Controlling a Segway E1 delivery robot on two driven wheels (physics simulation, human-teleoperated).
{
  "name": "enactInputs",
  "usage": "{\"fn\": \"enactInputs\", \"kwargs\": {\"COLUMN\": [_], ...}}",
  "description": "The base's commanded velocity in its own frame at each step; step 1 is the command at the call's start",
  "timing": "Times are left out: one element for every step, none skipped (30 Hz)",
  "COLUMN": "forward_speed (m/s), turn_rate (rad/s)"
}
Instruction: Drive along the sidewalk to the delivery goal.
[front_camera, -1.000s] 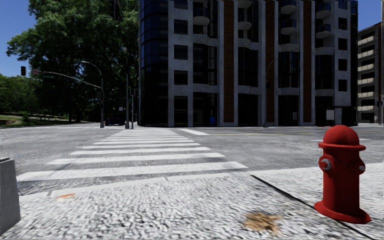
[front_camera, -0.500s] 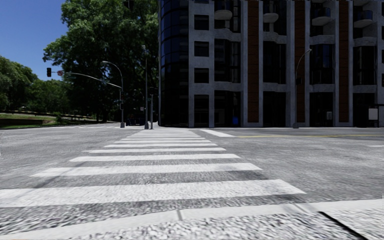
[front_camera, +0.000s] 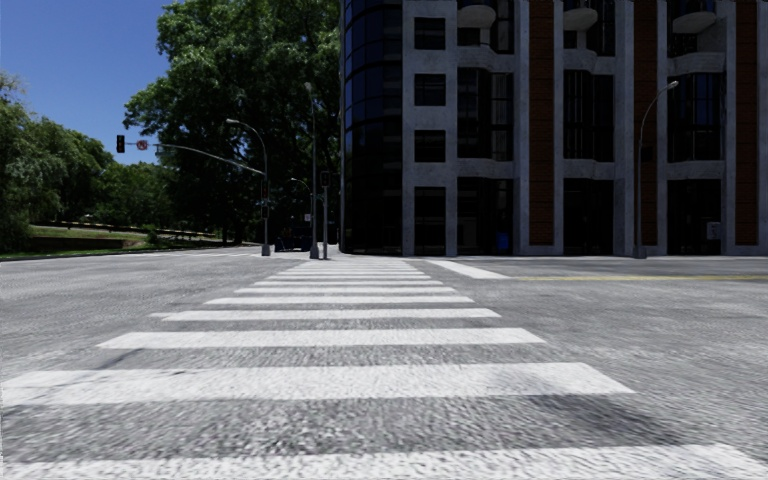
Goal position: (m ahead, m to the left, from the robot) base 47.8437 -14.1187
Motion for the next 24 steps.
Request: {"fn": "enactInputs", "kwargs": {"forward_speed": [2.0, 2.0, 2.0, 1.9, 1.69, 1.55, 1.55, 1.42, 1.37, 1.34, 1.32, 1.32, 1.28, 1.25, 1.24, 1.24, 1.24, 1.23, 1.23, 1.23, 1.23, 1.23, 1.23, 1.23], "turn_rate": [0.0, 0.0, 0.0, 0.0, 0.0, 0.0, 0.0, 0.05, 0.1, 0.14, 0.2, 0.2, 0.24, 0.26, 0.27, 0.27, 0.27, 0.27, 0.27, 0.27, 0.27, 0.27, 0.27, 0.27]}}
